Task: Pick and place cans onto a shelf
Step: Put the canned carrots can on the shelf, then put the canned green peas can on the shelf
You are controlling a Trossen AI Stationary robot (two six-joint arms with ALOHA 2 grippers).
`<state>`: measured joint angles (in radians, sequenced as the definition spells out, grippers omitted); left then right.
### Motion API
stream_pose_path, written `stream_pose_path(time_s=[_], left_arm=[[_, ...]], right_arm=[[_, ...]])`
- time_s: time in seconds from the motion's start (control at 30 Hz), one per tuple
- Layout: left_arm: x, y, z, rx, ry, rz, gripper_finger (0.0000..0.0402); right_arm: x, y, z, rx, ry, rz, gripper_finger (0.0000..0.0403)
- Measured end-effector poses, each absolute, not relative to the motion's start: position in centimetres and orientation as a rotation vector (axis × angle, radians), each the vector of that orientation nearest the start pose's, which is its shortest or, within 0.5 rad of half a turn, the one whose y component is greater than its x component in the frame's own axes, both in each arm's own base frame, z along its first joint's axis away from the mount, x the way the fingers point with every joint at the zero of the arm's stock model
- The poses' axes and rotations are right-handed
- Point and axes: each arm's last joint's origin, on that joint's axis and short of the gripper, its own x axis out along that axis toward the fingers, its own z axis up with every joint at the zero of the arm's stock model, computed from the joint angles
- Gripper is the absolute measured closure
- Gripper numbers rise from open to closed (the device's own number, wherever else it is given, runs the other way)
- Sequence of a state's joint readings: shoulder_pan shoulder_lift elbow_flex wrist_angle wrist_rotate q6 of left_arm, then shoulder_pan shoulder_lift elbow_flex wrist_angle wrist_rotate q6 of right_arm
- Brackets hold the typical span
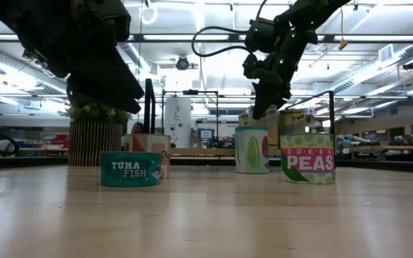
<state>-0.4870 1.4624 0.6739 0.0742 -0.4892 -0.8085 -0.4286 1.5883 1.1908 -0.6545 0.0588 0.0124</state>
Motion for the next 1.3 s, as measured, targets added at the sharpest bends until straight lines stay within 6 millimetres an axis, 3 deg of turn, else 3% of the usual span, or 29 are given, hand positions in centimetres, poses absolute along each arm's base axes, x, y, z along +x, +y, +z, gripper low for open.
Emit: stream_pose_path(time_s=[0.2, 0.37, 0.57, 1.1, 1.3], left_arm=[[25.1, -11.8, 17.3, -0.446, 0.582, 0.251, 0.023], [25.1, -11.8, 17.3, -0.446, 0.583, 0.251, 0.023], [25.1, -11.8, 17.3, -0.446, 0.583, 0.251, 0.023], [25.1, -11.8, 17.3, -0.455, 0.582, 0.254, 0.023], [25.1, -11.8, 17.3, -0.465, 0.591, 0.241, 0.023]], right_arm=[[29.5, -13.2, 25.0, 0.154, 1.043, -0.451, 0.0006], [30.0, -12.7, 26.3, 0.008, 1.049, -0.487, 0.0005], [29.9, -12.6, 26.3, -0.108, 1.095, -0.502, 0.0005], [29.5, -13.8, 26.4, -0.138, 1.104, -0.554, 0.0018], [30.2, -12.6, 27.3, -0.125, 1.068, -0.539, 0.0018]])
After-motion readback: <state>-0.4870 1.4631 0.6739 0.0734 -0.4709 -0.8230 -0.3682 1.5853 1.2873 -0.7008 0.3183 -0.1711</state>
